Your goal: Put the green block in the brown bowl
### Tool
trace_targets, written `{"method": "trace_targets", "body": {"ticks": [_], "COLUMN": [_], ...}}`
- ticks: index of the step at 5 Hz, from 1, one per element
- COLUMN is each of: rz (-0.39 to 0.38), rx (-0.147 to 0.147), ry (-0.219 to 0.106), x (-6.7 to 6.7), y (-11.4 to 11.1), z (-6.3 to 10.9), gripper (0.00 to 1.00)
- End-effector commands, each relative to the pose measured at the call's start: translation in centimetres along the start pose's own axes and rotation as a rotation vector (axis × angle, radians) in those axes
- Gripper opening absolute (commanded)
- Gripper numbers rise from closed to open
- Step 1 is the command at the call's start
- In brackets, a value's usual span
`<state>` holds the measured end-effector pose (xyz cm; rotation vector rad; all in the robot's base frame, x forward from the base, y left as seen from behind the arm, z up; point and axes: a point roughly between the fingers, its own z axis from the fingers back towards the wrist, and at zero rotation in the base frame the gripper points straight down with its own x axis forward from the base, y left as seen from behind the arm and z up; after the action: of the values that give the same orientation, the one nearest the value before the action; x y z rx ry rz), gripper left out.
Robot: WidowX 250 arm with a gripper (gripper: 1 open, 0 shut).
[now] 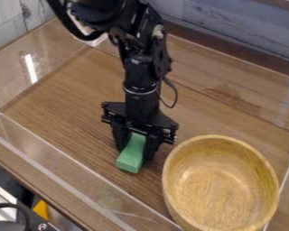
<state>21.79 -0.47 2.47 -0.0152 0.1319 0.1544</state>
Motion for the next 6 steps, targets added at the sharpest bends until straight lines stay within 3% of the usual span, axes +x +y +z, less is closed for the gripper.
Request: {"method": "trace_targets", "body": {"ticks": [1,6], "rz": [0.001,0.008], "rx": [-0.016,-0.061], "ry": [-0.044,-0.025], "x": [0.2,-1.5], "y": [-0.4,-1.8], "z": [2.0,5.7], "gripper": [0.0,0.0]}}
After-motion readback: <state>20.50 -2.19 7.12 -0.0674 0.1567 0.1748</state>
